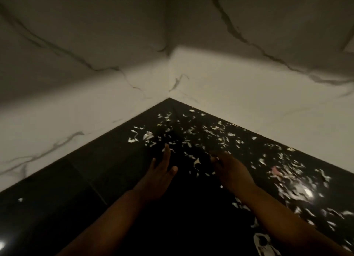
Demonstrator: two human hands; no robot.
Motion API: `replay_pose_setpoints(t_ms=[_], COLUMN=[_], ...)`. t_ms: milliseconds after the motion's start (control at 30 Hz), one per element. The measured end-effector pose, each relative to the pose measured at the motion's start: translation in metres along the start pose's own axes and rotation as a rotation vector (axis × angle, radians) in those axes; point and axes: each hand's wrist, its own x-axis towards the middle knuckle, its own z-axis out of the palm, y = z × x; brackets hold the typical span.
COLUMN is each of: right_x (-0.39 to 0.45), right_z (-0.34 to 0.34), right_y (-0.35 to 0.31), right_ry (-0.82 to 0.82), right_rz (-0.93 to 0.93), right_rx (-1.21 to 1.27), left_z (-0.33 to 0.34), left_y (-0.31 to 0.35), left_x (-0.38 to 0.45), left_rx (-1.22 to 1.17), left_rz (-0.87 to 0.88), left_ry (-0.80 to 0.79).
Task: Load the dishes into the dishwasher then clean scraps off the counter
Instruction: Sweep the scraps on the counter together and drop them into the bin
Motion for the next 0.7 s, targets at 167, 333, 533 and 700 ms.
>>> replay_pose_setpoints(t_ms=[167,333,533,700], right_x=[0.088,0.162,0.25,0.267], right_z=[0.049,0.153,0.221,0.218], right_y=[-0.059,-0.127,-0.164,-0.143], right_ry=[-0.054,-0.09,-0.1,-0.065], right_rz=[-0.185,-0.559,-0.593,-0.313], right_rx=[-0.17,-0.531,-0.624,-0.561], left_z=[-0.001,-0.034,-0.047,-0.051], left_y=[-0.045,-0.125,-0.16,-0.162], left_x=[0.001,0.008,0.032,0.03], left_rx=[-0.106,0.392,0.361,0.326], left_rz=[-0.13,-0.501,-0.761,-0.741], left_ry=[0.364,0.429,0.504,0.461])
